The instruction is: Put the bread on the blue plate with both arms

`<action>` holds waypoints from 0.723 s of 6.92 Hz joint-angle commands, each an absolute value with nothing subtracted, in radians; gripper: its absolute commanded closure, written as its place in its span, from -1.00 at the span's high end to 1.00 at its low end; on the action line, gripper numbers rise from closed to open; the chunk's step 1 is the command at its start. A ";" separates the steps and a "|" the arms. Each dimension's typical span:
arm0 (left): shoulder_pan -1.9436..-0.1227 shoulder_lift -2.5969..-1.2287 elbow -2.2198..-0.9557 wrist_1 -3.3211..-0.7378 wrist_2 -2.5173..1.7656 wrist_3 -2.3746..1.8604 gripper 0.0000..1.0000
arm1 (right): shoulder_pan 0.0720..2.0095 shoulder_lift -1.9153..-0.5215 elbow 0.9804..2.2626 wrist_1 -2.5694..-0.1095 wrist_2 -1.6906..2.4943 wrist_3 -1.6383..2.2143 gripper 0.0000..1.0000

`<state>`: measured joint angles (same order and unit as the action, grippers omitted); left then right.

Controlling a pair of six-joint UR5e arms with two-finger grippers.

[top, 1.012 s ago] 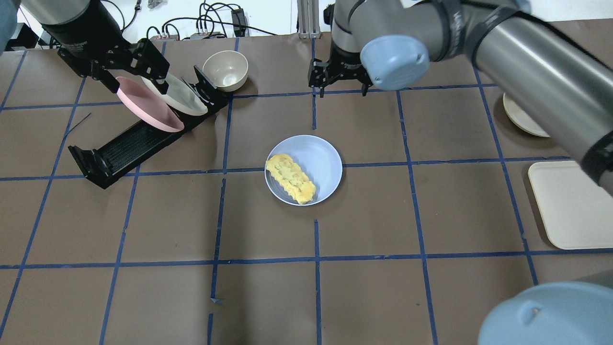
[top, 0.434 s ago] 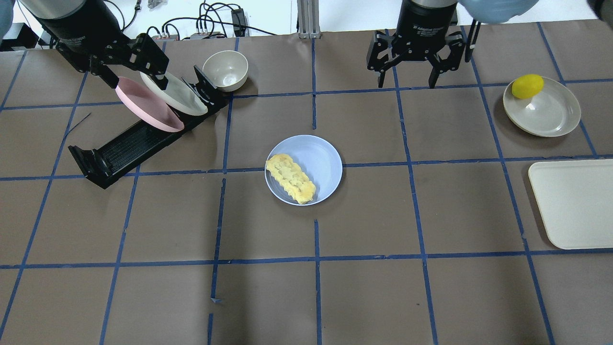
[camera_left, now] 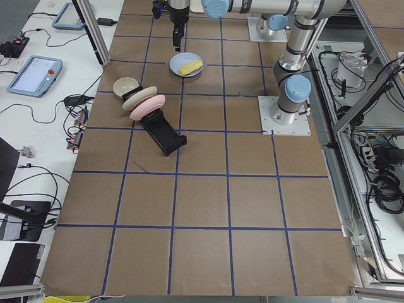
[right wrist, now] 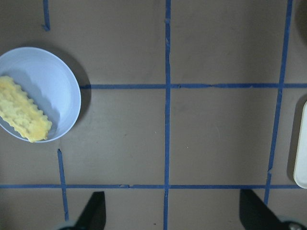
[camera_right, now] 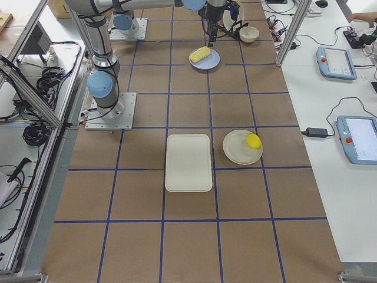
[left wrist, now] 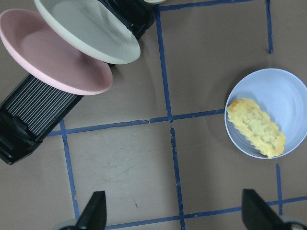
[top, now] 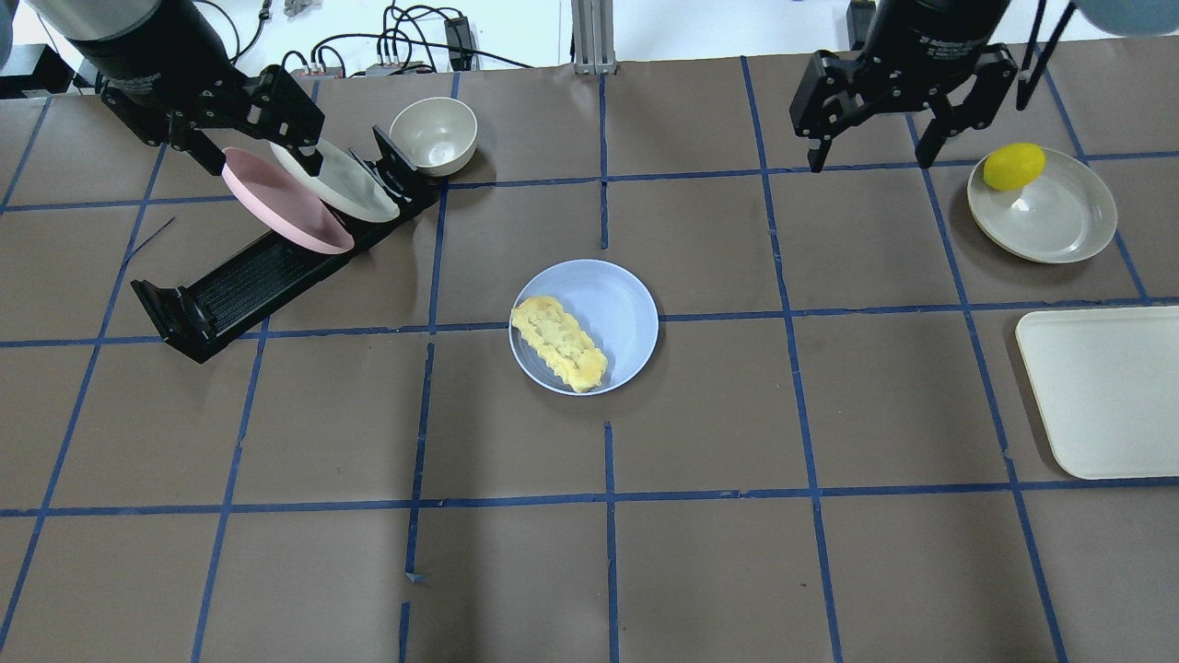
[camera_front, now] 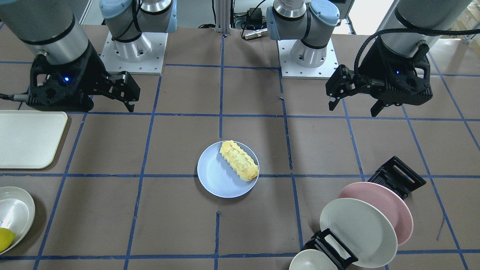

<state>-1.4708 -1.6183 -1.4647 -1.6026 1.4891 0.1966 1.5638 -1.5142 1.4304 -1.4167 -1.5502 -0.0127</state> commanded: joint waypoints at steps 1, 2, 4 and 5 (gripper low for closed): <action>-1.467 -1.591 -1.522 -1.580 1.422 0.201 1.00 | 1.557 -1.626 1.558 -1.478 -1.566 -0.017 0.99; -1.466 -1.592 -1.516 -1.541 1.427 0.199 1.00 | 1.557 -1.635 1.572 -1.479 -1.586 -0.012 0.99; -1.468 -1.589 -1.516 -1.549 1.431 0.198 1.00 | 1.557 -1.628 1.562 -1.483 -1.582 -0.012 0.99; -1.467 -1.583 -1.519 -1.560 1.443 0.195 1.00 | 1.557 -1.625 1.571 -1.483 -1.580 -0.014 0.99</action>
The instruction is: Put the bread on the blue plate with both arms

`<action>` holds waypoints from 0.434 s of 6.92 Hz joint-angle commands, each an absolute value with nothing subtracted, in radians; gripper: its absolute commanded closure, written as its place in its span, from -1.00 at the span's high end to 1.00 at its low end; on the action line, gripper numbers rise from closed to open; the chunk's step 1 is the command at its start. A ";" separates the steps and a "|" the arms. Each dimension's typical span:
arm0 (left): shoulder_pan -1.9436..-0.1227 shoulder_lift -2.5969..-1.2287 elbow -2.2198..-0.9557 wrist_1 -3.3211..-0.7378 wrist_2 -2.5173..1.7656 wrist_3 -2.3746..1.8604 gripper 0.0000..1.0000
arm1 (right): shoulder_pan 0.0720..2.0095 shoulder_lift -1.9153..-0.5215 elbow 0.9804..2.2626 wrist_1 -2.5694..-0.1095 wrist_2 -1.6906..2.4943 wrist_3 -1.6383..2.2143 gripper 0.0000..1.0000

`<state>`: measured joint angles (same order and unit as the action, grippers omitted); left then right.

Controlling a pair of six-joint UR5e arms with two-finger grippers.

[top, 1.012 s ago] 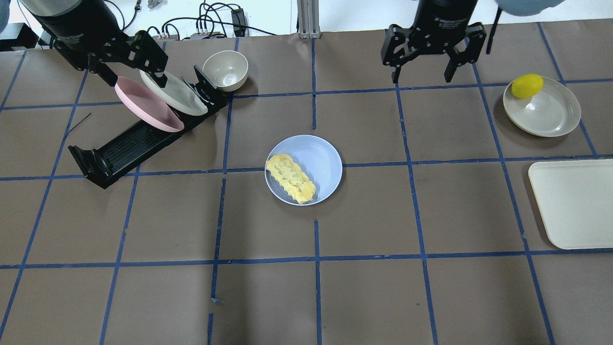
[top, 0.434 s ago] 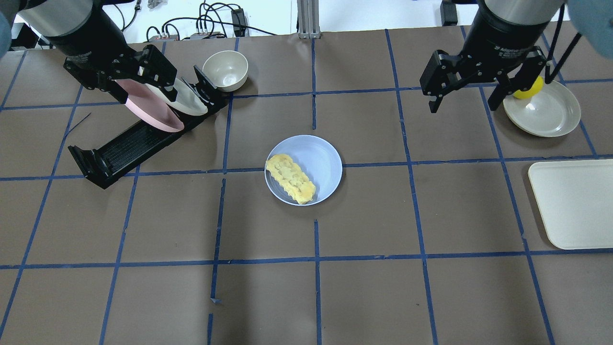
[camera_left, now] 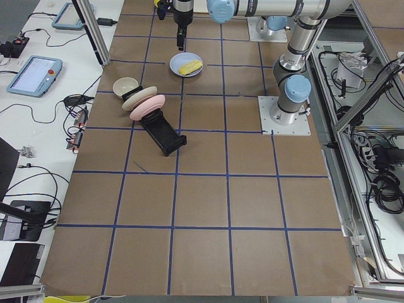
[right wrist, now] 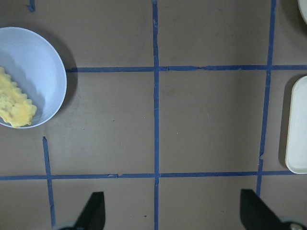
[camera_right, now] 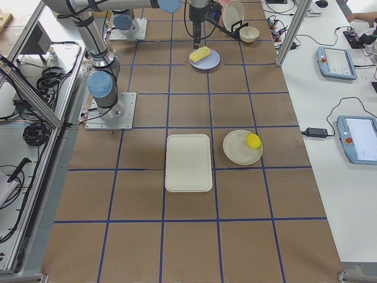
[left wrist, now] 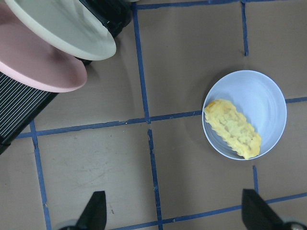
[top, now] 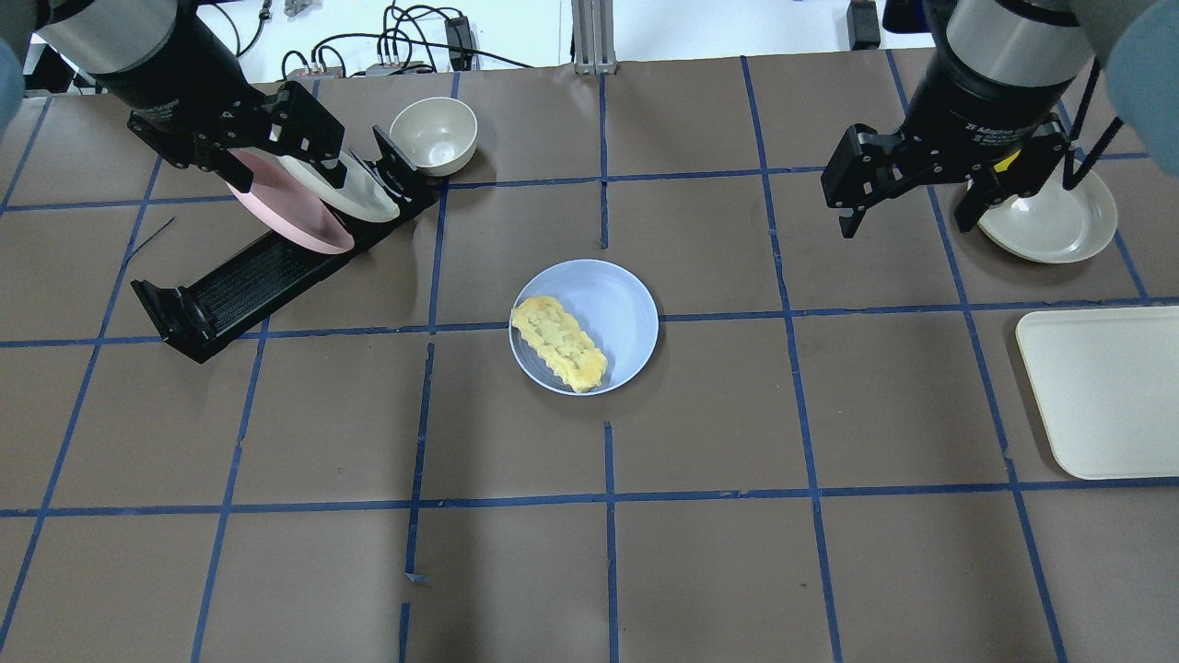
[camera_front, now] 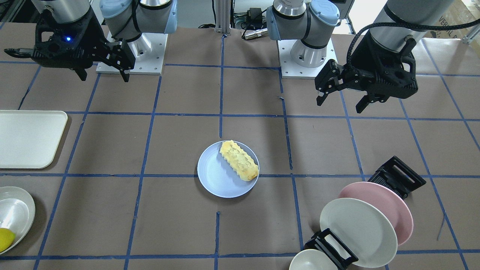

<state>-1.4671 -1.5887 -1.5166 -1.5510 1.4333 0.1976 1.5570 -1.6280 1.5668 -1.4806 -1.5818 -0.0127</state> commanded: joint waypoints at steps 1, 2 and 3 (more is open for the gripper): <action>-1.470 -1.577 -1.514 -1.562 1.532 0.195 1.00 | 1.557 -1.624 1.572 -1.483 -1.580 -0.014 0.99; -1.473 -1.577 -1.514 -1.578 1.529 0.186 1.00 | 1.557 -1.624 1.574 -1.485 -1.582 -0.020 0.99; -1.473 -1.577 -1.514 -1.578 1.526 0.184 1.00 | 1.557 -1.624 1.575 -1.485 -1.582 -0.024 0.99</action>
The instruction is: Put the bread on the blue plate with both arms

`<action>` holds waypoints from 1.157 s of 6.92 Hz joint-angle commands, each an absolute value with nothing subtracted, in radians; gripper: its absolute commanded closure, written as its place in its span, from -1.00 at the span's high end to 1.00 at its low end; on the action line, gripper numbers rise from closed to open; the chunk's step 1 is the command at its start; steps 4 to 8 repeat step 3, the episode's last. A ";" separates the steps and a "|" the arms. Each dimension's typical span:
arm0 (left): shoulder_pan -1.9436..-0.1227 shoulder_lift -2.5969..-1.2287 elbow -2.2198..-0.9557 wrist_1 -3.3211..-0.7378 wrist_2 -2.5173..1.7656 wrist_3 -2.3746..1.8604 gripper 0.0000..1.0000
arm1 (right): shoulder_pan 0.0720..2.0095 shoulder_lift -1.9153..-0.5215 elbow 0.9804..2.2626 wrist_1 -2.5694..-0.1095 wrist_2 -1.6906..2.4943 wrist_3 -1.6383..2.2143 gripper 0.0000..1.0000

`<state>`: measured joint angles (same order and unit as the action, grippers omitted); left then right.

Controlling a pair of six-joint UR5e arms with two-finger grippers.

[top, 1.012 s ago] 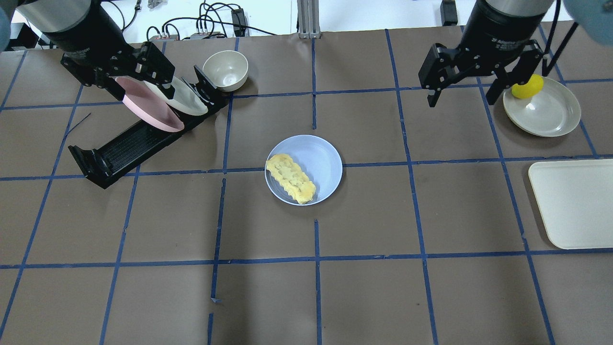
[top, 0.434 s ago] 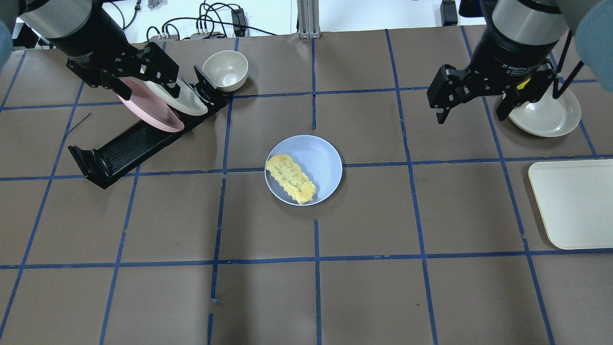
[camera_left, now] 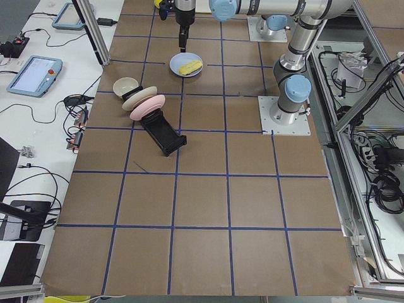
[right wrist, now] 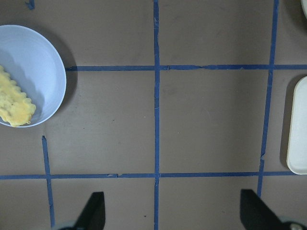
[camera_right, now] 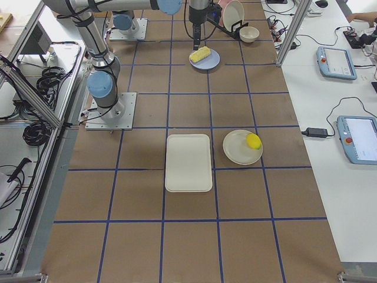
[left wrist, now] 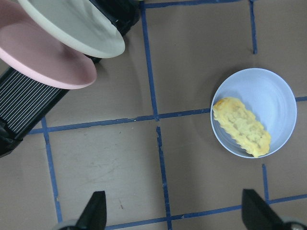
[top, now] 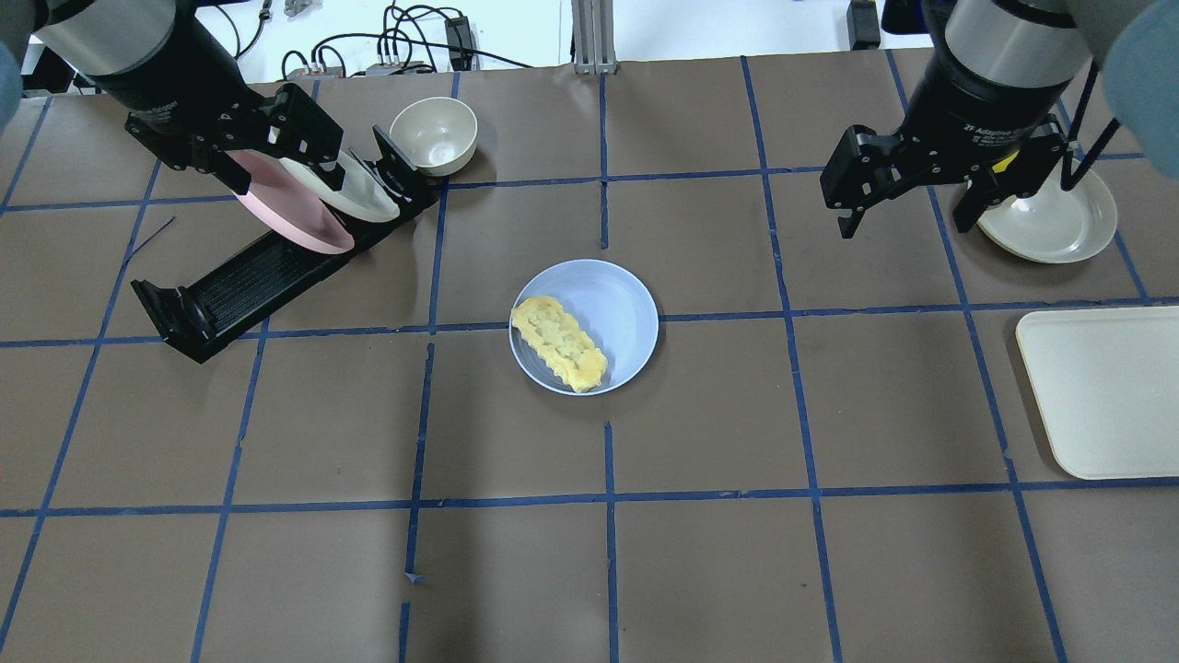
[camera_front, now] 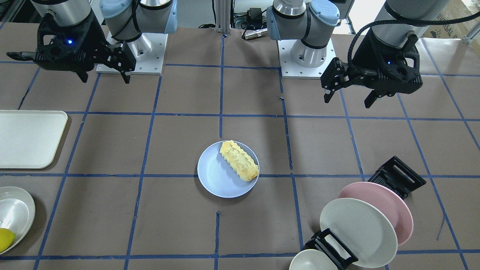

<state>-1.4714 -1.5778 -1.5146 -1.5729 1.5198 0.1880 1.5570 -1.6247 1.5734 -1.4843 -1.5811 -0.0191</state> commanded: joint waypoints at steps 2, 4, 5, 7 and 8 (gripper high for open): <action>-1.468 -1.577 -1.514 -1.577 1.525 0.184 1.00 | 1.557 -1.623 1.588 -1.482 -1.580 -0.028 0.99; -1.467 -1.577 -1.513 -1.577 1.526 0.186 1.00 | 1.557 -1.624 1.601 -1.485 -1.580 -0.028 0.99; -1.467 -1.577 -1.513 -1.577 1.526 0.186 1.00 | 1.557 -1.624 1.601 -1.485 -1.580 -0.028 0.99; -1.467 -1.577 -1.513 -1.577 1.526 0.186 1.00 | 1.557 -1.624 1.601 -1.485 -1.580 -0.028 0.99; -1.467 -1.577 -1.513 -1.577 1.526 0.186 1.00 | 1.557 -1.624 1.601 -1.485 -1.580 -0.028 0.99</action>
